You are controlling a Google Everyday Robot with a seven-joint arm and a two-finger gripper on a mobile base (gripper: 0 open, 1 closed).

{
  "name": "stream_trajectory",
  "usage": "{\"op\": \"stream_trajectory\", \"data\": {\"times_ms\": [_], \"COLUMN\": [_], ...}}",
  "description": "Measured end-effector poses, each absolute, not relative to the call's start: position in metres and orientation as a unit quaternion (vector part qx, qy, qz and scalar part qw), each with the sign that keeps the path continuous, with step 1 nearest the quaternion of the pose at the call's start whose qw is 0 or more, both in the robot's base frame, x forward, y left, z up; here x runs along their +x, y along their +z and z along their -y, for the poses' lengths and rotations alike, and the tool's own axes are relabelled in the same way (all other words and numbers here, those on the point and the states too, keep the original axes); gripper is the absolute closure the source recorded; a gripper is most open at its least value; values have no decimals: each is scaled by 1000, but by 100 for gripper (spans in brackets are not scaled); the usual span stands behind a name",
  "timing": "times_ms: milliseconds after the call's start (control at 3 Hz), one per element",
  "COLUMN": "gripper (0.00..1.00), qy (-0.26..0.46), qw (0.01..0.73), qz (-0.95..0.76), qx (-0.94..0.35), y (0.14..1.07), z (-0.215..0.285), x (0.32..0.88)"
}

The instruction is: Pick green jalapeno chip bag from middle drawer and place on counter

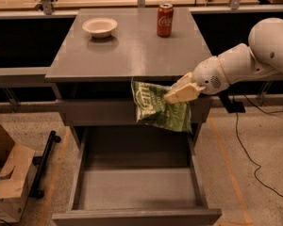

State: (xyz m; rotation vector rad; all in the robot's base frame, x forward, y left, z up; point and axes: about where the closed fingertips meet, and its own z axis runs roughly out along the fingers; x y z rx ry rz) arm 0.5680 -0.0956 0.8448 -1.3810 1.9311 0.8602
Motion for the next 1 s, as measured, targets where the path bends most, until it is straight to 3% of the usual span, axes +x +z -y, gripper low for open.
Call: {"op": "stream_trajectory", "data": {"times_ms": [333,1000], "gripper": [100,100], "qy": [322,261], "qw": [294,328], "qz": [-735,-737], "qx": [-520,-531], "y": [839,884], "z": [94,94], "x": [567,617]}}
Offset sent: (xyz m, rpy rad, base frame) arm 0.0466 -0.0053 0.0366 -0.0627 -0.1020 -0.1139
